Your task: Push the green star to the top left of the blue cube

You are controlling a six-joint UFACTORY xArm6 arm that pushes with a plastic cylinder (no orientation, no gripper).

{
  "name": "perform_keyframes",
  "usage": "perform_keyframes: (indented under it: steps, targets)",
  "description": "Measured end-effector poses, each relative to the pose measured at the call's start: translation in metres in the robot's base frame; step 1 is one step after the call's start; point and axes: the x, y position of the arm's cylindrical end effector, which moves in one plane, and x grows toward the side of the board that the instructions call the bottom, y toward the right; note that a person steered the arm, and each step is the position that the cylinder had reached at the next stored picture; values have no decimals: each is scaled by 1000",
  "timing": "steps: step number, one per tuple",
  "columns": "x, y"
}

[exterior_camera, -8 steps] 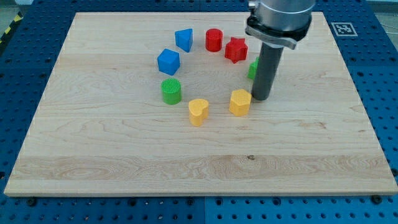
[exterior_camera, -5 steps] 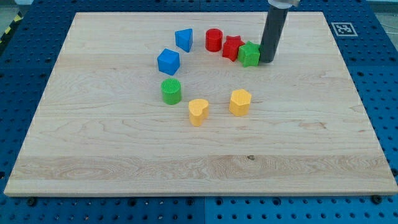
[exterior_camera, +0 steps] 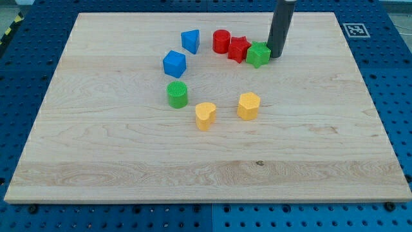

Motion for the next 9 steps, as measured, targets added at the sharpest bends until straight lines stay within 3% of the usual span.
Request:
perform_keyframes:
  steps: [3,6,9]
  targets:
    - [-25,-7]
    - [32,-7]
    - [-13,-61]
